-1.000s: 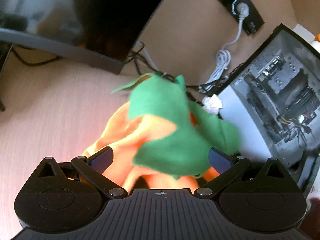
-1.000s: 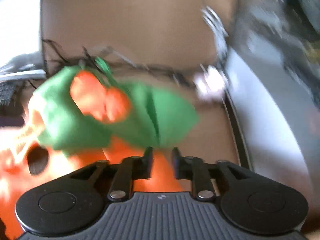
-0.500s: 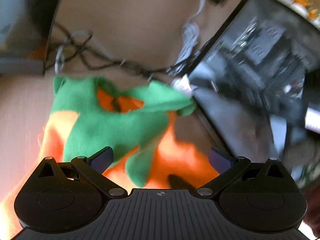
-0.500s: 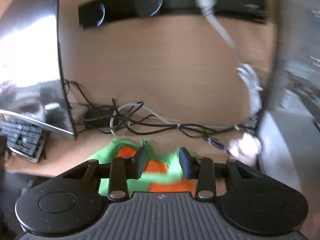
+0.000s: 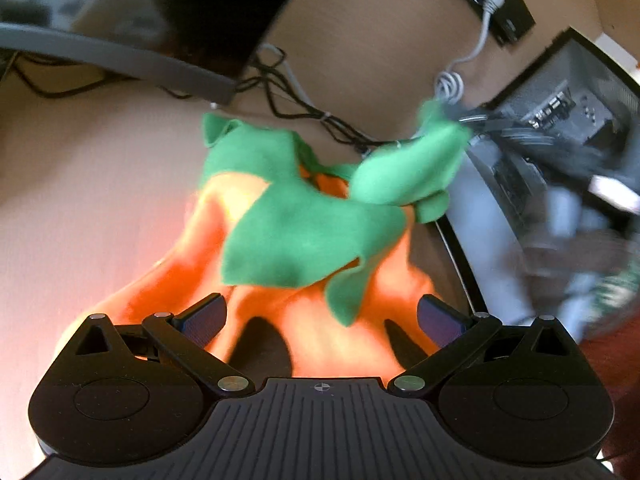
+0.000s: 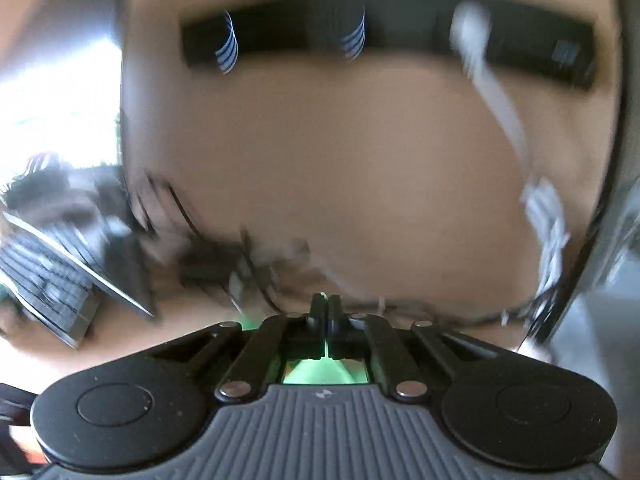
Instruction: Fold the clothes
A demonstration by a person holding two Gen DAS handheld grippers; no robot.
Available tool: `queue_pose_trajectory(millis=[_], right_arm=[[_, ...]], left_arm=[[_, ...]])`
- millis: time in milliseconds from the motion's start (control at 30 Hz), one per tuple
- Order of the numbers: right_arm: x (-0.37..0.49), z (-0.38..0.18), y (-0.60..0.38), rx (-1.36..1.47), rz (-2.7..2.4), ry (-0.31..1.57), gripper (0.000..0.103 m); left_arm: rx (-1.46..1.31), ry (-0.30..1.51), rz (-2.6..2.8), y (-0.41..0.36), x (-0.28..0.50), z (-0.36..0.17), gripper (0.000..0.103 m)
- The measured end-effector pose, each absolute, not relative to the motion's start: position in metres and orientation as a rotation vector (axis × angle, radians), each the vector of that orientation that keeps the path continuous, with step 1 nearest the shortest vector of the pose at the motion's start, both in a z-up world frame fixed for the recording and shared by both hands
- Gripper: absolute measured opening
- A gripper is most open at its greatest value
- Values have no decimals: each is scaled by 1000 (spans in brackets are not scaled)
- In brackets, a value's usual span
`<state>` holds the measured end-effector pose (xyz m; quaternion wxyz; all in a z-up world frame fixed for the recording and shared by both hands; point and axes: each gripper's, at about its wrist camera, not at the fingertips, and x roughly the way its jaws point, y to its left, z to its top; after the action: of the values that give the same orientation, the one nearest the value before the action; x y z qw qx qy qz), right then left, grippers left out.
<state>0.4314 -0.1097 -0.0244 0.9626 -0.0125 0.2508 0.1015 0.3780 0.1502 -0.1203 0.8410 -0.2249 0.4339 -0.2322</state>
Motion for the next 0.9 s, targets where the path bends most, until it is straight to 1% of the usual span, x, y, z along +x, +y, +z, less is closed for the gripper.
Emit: queue_pose_trajectory(millis=[67,133,267,333,367,433,467,533,567,600,667,733,800,900], right_arm=[[406,-14,-114,-38,209,495,1],[385,-23,-117,-69,202,538,1],[358,-80,-126,-89,126,761,1],[346,-104,-129,-121,72,840,1],[340,-109,-132,-123,54,856,1],[332,-98,-138,-80,57,814,3],[331,-88,-139,-61,67,775,6],[340,-70,-138,-40,83,697,23],[347,-63,-137,-32,89,662,41],[356,-61,-135,-25,99,639,50],[377,-64,-133,-8,131,619,50],[403,-83,-132,-11,141,655,49],[424,-107,-127,-80,107,698,45],[455,-141,-121,-176,57,755,43]], left_arm=[[-493,921,-487,155,379,-121,103],[-499,920,-486,157,379,-119,103],[-480,900,-509,156,377,-111,103],[-466,889,-536,153,378,-107,103],[-459,884,-550,151,379,-105,103],[-445,873,-577,147,379,-100,103],[-438,867,-591,145,380,-98,103],[-424,855,-619,141,381,-94,103],[-417,850,-632,139,381,-92,103],[-407,842,-650,135,383,-90,103],[-372,836,-685,121,394,-93,103],[-337,878,-654,108,410,-107,103],[-312,906,-601,102,425,-123,103],[-292,913,-493,104,447,-144,103]])
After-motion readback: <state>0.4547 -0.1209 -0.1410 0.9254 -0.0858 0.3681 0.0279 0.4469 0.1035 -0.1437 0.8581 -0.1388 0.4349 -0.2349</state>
